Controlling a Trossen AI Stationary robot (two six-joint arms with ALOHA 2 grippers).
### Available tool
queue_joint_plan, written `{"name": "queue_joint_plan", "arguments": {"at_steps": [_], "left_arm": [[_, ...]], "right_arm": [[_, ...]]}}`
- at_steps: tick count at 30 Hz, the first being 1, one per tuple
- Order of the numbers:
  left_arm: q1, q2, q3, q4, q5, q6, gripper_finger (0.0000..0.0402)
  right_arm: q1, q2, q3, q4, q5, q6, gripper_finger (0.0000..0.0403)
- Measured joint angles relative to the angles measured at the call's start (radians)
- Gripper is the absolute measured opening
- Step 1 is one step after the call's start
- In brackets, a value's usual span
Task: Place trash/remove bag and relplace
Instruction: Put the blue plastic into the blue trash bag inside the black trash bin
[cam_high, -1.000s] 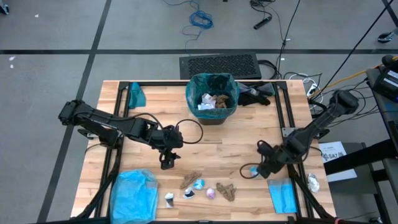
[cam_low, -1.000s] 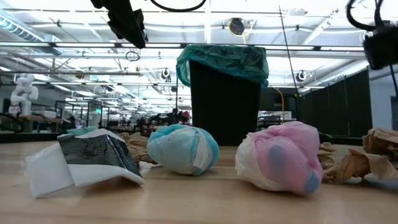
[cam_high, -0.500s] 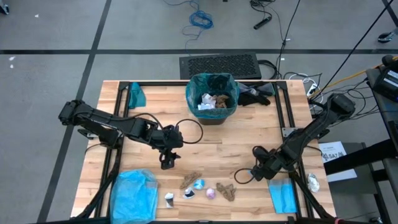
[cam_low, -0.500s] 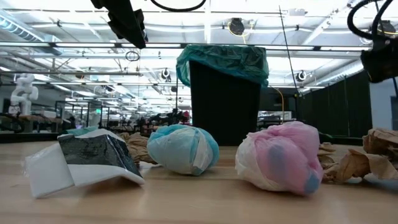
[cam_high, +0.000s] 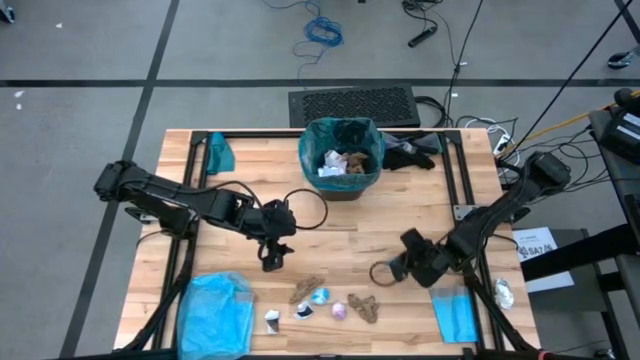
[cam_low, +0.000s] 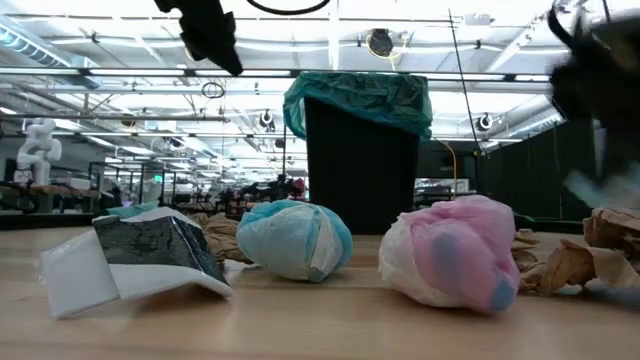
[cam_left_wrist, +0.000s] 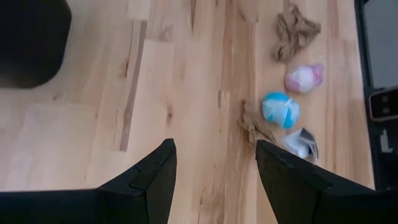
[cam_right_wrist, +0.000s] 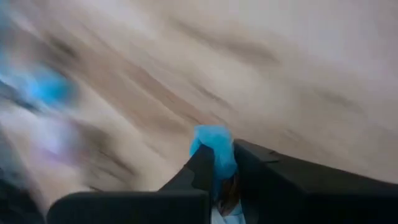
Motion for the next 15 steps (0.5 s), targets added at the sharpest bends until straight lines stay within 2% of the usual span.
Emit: {"name": "queue_joint_plan", "arguments": {"at_steps": [3, 6, 11, 15], "left_arm": [[0.007, 0.000, 0.000, 0.055, -0.001, 0.002, 0.0214], [0.017, 0.000, 0.000, 0.100, -0.002, 0.007, 0.0214], [0.036, 0.000, 0.000, 0.126, -0.006, 0.008, 0.0214], [0.045, 0.000, 0.000, 0.123, -0.008, 0.008, 0.0214]], "right_arm": [[-0.063, -0.085, 0.078, -0.005, 0.162, -0.139, 0.0008], [-0.164, -0.154, 0.199, -0.028, 0.253, -0.385, 0.0004], [-0.393, -0.189, 0.426, -0.067, 0.268, -0.833, 0.0003], [-0.591, -0.171, 0.551, -0.062, 0.251, -1.082, 0.0004]]}}
